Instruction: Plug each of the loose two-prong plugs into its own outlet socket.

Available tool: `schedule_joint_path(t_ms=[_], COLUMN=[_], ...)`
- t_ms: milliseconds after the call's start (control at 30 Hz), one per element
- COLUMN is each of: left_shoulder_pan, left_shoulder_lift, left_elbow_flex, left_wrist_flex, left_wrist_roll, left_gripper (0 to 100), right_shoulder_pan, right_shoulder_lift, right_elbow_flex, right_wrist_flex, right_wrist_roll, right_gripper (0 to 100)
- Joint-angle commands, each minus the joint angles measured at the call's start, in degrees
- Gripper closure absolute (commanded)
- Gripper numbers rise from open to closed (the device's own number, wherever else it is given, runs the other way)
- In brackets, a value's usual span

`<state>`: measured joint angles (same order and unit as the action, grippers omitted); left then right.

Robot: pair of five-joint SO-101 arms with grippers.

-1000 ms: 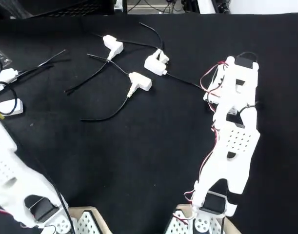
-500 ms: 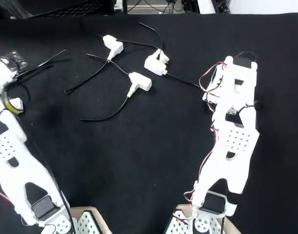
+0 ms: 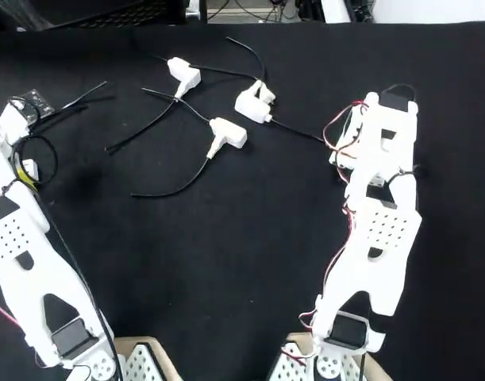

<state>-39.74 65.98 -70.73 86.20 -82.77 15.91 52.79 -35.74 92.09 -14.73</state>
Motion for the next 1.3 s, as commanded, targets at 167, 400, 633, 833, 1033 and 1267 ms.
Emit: schedule_joint_path(t_ms=[167, 400, 633, 833, 1033, 1267], left_shoulder_pan=[1.4, 1.7, 4.1, 7.2, 13.5, 22.0], left_shoulder_lift=[-0.3, -0.4, -2.1, -7.2, -12.3, -27.3], left_elbow_flex=[-0.7, -0.7, -6.3, -5.7, -3.9, 16.4], left_wrist_flex=[6.9, 10.5, 14.7, 14.7, 14.8, 14.8], left_wrist_roll=[-3.2, -3.2, -1.8, 1.4, 5.9, 14.8], left_gripper=[92, 93, 93, 93, 93, 93], right_shoulder_pan=[-1.1, -1.6, -1.6, -1.7, -1.9, -1.9], right_shoulder_lift=[0.3, 0.3, 0.3, 0.3, 0.3, 0.3], right_elbow_flex=[2.2, 2.4, 2.5, 2.5, 2.5, 2.6], right_wrist_flex=[-0.2, -0.3, -0.3, -0.3, -0.3, -0.3], right_wrist_roll=[-0.3, -0.3, -0.3, -0.3, -0.3, -0.3], right_gripper=[69.1, 69.1, 69.1, 69.1, 69.1, 69.1])
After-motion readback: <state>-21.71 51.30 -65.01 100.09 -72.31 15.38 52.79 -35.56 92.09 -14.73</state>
